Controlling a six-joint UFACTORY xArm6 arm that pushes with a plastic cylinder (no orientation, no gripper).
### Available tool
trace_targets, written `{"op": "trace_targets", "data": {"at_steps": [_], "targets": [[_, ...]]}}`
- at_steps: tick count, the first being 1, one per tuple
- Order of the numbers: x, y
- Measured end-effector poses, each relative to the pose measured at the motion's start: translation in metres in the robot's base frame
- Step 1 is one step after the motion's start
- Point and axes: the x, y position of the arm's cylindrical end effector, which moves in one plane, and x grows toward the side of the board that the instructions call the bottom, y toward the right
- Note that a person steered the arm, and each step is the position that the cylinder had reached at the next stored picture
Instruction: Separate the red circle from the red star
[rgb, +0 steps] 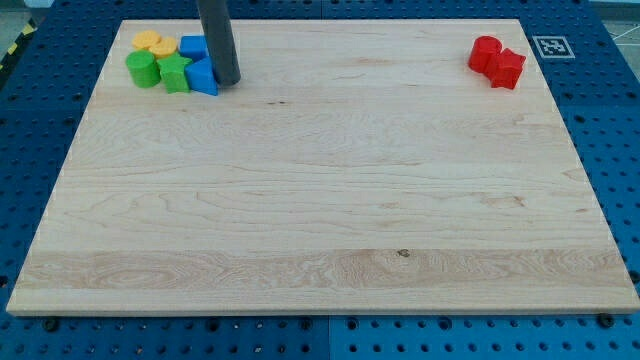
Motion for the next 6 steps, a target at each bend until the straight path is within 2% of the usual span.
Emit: {"op": "trace_targets", "data": {"at_steps": [1,2,4,5,6], "targets": [[0.007,0.042],[0.029,0.113],[0.095,0.288],[0.114,0.378],[0.115,0.433]]}}
